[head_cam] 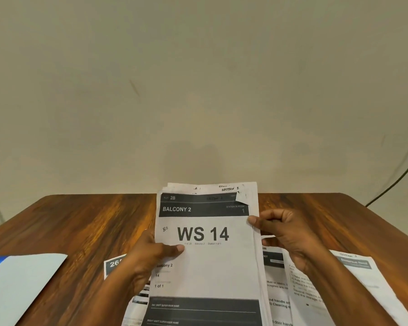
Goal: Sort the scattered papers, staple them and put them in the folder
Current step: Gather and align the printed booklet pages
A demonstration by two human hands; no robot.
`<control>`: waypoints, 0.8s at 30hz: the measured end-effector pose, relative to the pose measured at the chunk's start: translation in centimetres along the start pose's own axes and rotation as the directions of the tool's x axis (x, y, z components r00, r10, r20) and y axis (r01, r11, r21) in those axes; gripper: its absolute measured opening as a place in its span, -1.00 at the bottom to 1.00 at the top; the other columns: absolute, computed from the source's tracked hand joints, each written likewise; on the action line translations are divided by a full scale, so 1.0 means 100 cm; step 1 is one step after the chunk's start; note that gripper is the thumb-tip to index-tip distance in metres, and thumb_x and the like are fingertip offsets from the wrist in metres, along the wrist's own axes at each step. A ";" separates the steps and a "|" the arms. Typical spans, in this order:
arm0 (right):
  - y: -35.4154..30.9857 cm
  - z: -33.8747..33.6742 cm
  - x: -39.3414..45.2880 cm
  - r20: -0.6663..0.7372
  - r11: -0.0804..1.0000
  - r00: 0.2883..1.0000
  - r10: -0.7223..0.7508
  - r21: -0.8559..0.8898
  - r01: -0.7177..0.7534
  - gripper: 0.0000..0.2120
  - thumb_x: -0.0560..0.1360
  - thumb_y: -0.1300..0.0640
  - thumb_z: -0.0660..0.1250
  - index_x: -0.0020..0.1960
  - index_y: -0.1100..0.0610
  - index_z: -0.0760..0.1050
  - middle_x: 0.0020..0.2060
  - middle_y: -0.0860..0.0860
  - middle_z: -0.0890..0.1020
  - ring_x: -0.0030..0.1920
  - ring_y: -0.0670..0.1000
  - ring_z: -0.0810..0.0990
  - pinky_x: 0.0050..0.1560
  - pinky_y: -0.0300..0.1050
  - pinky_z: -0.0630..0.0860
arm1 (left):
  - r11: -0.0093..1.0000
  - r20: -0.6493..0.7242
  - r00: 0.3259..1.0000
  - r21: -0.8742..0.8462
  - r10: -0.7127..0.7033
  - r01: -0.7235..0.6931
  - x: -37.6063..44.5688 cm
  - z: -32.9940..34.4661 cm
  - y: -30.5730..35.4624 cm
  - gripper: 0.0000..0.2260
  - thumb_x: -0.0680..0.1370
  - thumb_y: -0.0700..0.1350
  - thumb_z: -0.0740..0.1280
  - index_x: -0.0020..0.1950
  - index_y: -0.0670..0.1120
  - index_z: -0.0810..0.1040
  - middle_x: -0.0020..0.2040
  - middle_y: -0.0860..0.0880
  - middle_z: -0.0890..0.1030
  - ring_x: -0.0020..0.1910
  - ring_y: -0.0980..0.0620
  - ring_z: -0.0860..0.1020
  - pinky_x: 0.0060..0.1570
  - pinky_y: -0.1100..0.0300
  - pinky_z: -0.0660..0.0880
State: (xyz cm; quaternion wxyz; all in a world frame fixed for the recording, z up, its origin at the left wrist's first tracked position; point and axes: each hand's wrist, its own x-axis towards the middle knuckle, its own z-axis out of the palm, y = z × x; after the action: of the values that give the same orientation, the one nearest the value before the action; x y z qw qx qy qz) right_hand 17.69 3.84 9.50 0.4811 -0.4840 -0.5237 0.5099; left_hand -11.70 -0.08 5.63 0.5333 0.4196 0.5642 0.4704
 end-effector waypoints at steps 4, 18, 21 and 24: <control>-0.002 -0.002 -0.001 -0.033 0.999 0.999 -0.025 0.025 0.026 -0.57 0.25 0.08 0.61 -0.04 0.35 0.62 -0.06 0.22 0.76 0.01 0.30 0.74 0.08 0.24 0.68 | 1.000 -0.009 1.000 -0.013 -0.009 0.008 0.002 -0.003 -0.003 -0.71 0.52 -0.44 0.46 0.18 -0.18 0.62 0.06 -0.22 0.77 0.07 -0.35 0.72 0.23 -0.41 0.56; -0.002 -0.006 0.004 -0.017 0.996 0.999 -0.040 0.078 0.041 -0.77 0.63 0.10 0.35 0.26 0.10 0.60 0.07 0.04 0.76 0.02 0.07 0.76 0.04 0.11 0.67 | 0.998 0.028 0.999 -0.047 0.043 -0.042 0.003 -0.004 -0.005 -0.71 0.48 -0.36 0.50 0.19 -0.23 0.65 0.10 -0.23 0.75 0.12 -0.35 0.71 0.24 -0.43 0.54; -0.007 0.018 -0.012 -0.021 0.996 0.998 -0.055 0.069 0.057 -0.61 0.65 -0.26 0.11 0.40 -0.17 0.44 0.40 -0.22 0.47 0.41 -0.04 0.43 0.52 0.25 0.28 | 0.993 0.052 0.994 -0.081 0.094 -0.089 -0.001 0.000 0.001 -0.64 0.40 -0.29 0.53 0.19 -0.24 0.62 0.13 -0.25 0.74 0.13 -0.35 0.71 0.22 -0.44 0.55; -0.003 0.050 -0.026 0.027 0.981 0.985 -0.172 -0.087 0.174 -0.65 0.64 -0.27 0.15 0.39 -0.26 0.39 0.34 -0.21 0.54 0.24 -0.13 0.54 0.34 0.01 0.48 | 0.983 0.059 0.988 -0.124 0.146 -0.138 -0.001 -0.001 0.006 -0.51 0.32 -0.22 0.63 0.21 -0.24 0.60 0.13 -0.27 0.73 0.10 -0.36 0.72 0.19 -0.45 0.56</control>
State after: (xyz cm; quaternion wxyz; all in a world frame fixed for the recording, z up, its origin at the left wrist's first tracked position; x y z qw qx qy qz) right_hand 12.82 0.91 9.70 0.4964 -0.4527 -0.5907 0.4469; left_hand -11.84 -0.09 6.25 0.5412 0.4418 0.4854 0.5256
